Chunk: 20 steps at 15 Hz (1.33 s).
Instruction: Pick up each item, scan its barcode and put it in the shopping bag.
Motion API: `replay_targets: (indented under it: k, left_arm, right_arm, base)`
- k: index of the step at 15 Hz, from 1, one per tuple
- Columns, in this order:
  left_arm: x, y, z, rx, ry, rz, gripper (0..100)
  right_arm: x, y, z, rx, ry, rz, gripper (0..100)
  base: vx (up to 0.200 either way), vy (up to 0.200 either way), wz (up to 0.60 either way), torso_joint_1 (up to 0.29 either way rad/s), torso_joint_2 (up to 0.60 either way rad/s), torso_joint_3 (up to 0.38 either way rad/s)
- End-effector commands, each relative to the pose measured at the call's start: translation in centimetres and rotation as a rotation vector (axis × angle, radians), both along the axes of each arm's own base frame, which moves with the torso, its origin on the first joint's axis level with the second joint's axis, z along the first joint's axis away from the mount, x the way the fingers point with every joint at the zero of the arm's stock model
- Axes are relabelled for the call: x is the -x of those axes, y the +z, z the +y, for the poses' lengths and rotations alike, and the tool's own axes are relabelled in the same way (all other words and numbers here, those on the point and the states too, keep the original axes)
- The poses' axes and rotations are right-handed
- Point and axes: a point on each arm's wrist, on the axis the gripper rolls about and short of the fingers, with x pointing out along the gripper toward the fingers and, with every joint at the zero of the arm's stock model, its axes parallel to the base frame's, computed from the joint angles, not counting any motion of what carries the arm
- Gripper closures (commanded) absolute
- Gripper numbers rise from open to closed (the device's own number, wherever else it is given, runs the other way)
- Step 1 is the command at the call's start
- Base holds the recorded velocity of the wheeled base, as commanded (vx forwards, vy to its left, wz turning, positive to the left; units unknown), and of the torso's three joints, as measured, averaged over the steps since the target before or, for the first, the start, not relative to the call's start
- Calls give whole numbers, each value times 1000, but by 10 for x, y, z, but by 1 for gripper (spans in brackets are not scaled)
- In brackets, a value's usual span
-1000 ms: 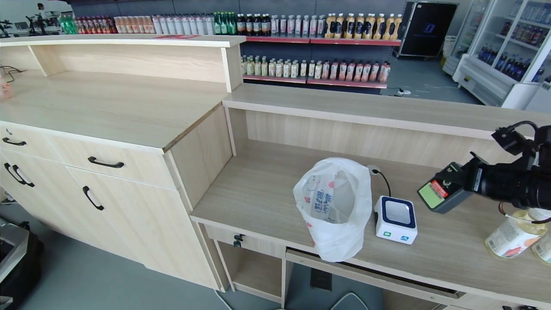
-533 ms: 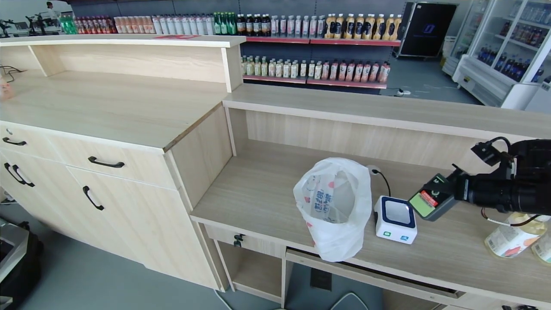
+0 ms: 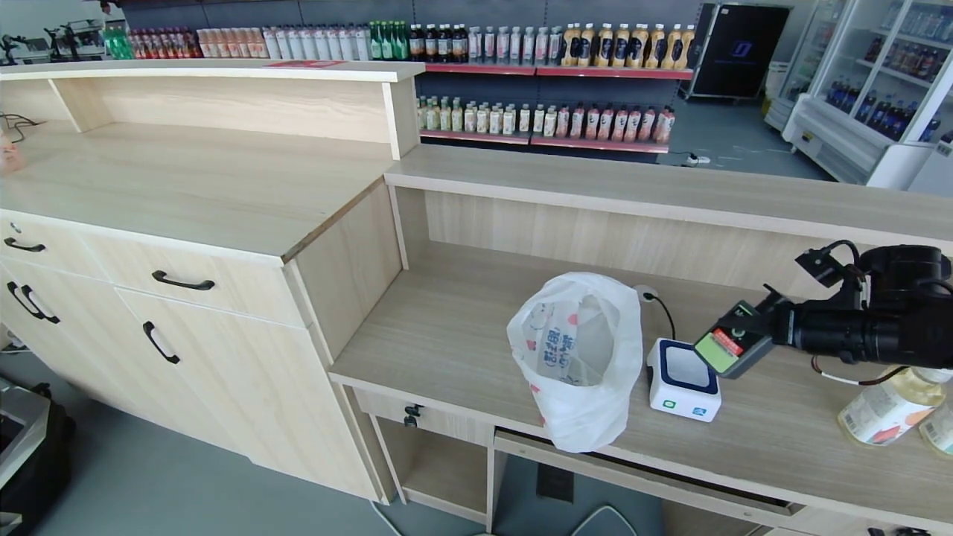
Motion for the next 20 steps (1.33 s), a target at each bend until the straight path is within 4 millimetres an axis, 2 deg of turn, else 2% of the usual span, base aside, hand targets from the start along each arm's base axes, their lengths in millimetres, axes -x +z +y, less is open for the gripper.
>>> replay_targets:
  k: [1,13,20]
  left_arm:
    - [0,0,0,0,0,-1,0]
    - [0,0,0,0,0,-1,0]
    - [0,0,0,0,0,-1,0]
  right_arm:
    - [-6,-7,1,-7,12,13,100]
    - [-14,-22,4,16,40,27,100]
    - [-23,-22,3,27,41,9,100]
  base:
    - [0,0,0,0,0,0]
    - [0,0,0,0,0,0]
    - [0,0,0,0,0,0]
